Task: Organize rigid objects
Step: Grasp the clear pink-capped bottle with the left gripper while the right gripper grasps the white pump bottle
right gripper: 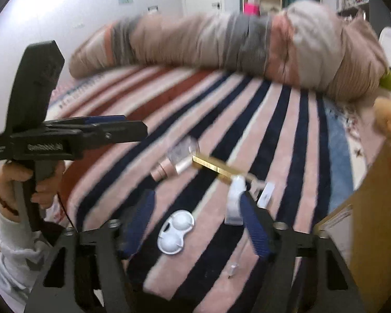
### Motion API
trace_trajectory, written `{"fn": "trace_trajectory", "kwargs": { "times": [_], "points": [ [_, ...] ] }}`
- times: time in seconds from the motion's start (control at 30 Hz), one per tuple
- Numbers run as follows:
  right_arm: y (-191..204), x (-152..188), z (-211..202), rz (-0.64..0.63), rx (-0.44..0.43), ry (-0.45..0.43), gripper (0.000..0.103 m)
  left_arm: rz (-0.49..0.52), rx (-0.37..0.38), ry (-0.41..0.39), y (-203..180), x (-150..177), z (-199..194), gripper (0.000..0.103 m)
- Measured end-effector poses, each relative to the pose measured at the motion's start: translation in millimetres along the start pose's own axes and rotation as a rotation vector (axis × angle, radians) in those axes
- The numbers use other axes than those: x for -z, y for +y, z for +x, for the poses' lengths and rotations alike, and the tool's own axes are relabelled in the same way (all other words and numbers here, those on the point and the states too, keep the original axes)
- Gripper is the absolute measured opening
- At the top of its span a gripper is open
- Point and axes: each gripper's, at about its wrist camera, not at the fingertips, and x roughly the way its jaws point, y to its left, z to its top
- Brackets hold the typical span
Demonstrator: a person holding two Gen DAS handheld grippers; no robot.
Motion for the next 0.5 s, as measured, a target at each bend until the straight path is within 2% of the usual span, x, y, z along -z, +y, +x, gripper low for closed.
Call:
{"fn": "trace_trajectory", "kwargs": {
  "times": [0.07,0.13,0.23,0.27,0.33,0.4,0.47,0.5],
  "points": [
    [-4.1,2.6,15.5,0.007,0.055,0.013,0.050,0.018,-0.041,0.014,-0.4,1.8,8.4,0.081],
    [-9.3,4.0,30.8,0.006,0.134,0.033,0.044,0.006,-0.018,0.014,2.0,4.2,14.7,0.081],
    [-20.7,5.3,44.3,0.035,0.163,0.056,0.043,-0.001,-0.009,0.045,1.7,6.1,27.3,0.080],
    [-23.4,5.5,47.3,0.038,0.166,0.060,0.041,0.007,-0.018,0.056,-0.3,7.8,31.8,0.076],
    [-28.3,8.9,50.3,0.055,0.138,0.076,0.020,0.022,-0.029,0.078,-5.6,8.3,44.4,0.068],
    [-29.5,13.5,50.1,0.056,0.120,0.075,0.020,0.025,-0.040,0.088,-8.2,7.0,52.6,0.061],
    [-27.8,15.6,48.9,0.047,0.120,0.073,0.020,0.013,-0.043,0.105,-7.7,6.5,62.7,0.041],
    [-26.6,16.9,46.3,0.044,0.118,0.071,0.020,0.008,-0.044,0.117,-7.8,6.6,68.5,0.035]
  ]
}}
